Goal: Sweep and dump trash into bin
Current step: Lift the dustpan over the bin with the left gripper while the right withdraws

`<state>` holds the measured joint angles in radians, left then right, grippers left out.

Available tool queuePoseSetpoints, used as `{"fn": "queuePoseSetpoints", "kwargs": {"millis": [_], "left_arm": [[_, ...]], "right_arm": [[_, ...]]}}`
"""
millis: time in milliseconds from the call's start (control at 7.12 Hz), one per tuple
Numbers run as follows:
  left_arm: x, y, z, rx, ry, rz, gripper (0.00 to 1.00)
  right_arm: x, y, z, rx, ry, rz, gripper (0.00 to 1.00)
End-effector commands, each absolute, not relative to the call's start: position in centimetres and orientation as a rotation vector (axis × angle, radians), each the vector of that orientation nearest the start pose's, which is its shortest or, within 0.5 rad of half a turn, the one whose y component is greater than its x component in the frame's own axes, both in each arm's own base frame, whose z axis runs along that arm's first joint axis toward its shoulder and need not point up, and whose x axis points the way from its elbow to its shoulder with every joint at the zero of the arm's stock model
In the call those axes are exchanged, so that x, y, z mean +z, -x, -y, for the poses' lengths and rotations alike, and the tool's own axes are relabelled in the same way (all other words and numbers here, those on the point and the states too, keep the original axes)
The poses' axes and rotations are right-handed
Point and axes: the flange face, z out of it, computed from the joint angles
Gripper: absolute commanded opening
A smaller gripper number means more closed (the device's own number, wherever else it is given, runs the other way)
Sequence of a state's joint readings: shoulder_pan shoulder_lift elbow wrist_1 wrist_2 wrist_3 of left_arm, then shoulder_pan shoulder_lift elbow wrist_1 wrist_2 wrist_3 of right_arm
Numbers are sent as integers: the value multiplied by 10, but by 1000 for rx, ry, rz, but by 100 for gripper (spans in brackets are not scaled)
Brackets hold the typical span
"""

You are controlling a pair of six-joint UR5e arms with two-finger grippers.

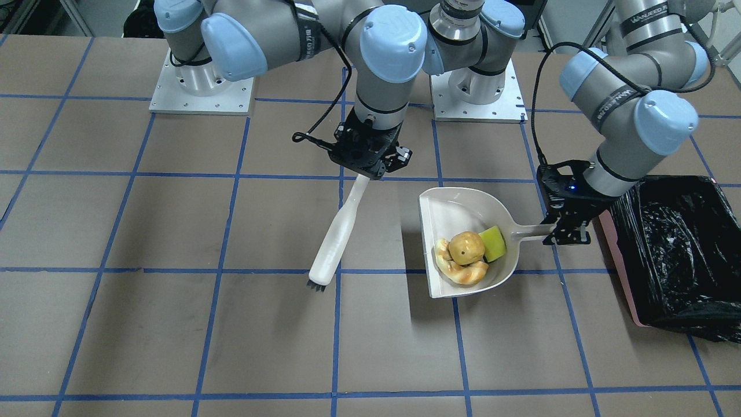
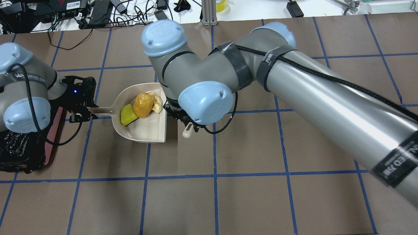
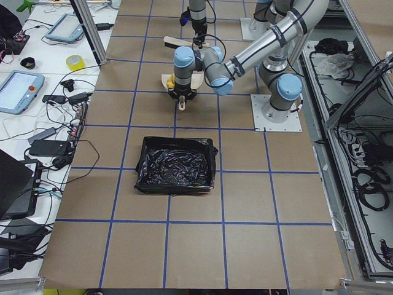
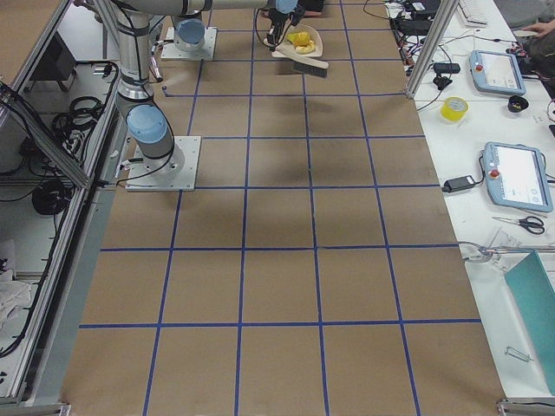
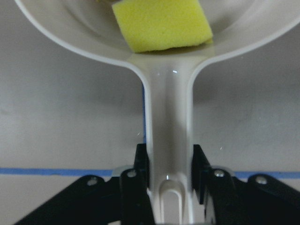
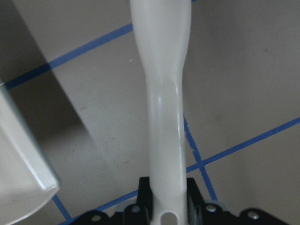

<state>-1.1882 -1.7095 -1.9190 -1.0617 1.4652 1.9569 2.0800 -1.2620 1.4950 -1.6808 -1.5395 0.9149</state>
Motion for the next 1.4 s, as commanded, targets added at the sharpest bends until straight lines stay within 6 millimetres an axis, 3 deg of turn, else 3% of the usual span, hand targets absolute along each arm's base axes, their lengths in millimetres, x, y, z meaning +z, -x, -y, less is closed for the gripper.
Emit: {"fn": "queuePoseSetpoints", "kwargs": {"millis": [0, 281, 562, 702, 843, 983, 1124, 1264], "left_arm": [[374, -137, 559, 200, 2169, 2304, 0], [376, -223, 537, 179, 2153, 2322, 0], [398, -321, 505, 90, 2193, 2387, 0], [407, -373, 483, 24, 2194, 2421, 0], [406, -421, 454, -59, 2110, 2494, 0], [416, -446, 435, -140, 2103, 2524, 0], [428, -460, 426, -402, 2080, 2534, 0], [434, -462, 428, -546, 2095, 2577, 0]], "right_arm": [[383, -334, 502, 178, -572, -3121, 0], [386, -276, 534, 156, -477, -3150, 0], [401, -205, 558, 125, -373, -3150, 0], [400, -162, 571, 132, -298, -3149, 0], [387, -102, 581, 159, -205, -3143, 0], [378, -41, 584, 184, -173, -3121, 0], [369, 4, 589, 185, -139, -3104, 0], [359, 32, 593, 175, -169, -3106, 0]]}}
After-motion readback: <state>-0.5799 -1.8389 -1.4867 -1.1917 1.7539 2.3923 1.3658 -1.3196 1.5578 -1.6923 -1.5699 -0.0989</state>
